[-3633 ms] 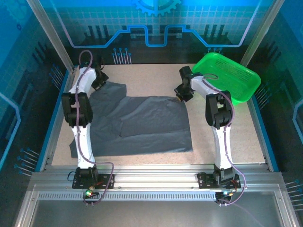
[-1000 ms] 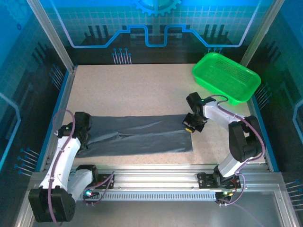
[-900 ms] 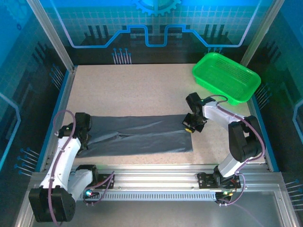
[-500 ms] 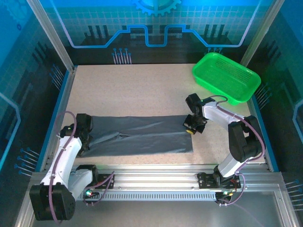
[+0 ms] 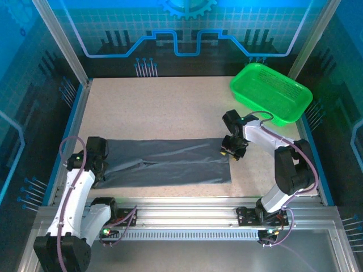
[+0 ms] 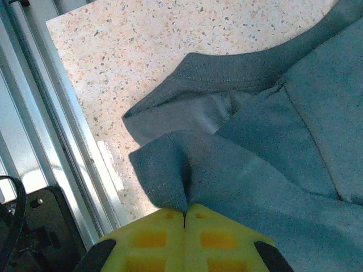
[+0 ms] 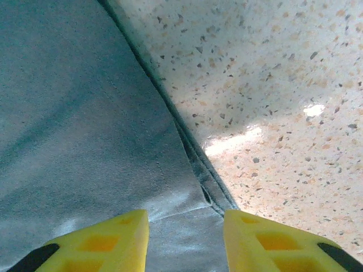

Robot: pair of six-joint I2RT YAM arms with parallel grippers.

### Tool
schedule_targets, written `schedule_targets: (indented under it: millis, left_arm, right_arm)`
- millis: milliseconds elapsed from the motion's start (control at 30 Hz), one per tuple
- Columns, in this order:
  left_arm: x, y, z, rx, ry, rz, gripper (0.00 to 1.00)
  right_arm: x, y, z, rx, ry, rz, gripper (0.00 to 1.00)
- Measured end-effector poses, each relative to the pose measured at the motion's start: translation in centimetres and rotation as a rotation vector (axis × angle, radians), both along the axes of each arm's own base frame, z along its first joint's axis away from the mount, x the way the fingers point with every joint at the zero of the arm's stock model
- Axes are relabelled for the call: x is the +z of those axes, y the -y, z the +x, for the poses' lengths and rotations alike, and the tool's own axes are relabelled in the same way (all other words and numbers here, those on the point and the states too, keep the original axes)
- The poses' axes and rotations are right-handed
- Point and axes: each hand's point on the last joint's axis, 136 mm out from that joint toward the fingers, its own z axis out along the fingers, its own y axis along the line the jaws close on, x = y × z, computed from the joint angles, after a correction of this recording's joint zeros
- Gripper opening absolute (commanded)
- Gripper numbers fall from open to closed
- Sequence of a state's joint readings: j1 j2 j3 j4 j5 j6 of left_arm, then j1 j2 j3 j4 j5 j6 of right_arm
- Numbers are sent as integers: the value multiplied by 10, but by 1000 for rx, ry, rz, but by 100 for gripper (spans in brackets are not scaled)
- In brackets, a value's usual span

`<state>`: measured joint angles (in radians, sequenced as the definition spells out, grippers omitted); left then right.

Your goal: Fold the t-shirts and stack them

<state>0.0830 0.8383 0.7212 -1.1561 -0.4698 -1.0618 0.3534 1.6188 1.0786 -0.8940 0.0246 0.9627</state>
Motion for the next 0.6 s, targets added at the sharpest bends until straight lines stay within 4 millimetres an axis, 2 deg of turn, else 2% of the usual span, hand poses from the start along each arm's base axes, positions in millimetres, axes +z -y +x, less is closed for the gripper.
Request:
schedule_targets:
  millis: [133,167,233,300,467,600]
  left_arm:
    - [0,2,-1,10,-3,-12,0]
    - [0,3,-1,8,-5,-18,7]
    - [-5,5,2,-1,-13,-35,28]
    - [-11,9,6,-12,-33,-59,36]
    - [-22,14,24,-38,-67,-101,37]
    - [-15,17,63,-76,-8,-122,36]
  right_arm:
    - [9,-3,10,19,37,-1,38]
    - [11,-5,12,28,46,0,38]
    - [16,-10,16,51,67,1,36]
    - [20,-18,22,83,86,7,33]
    - [12,-44,30,162,86,30,23]
    - [-12,-59,25,183,20,47,21]
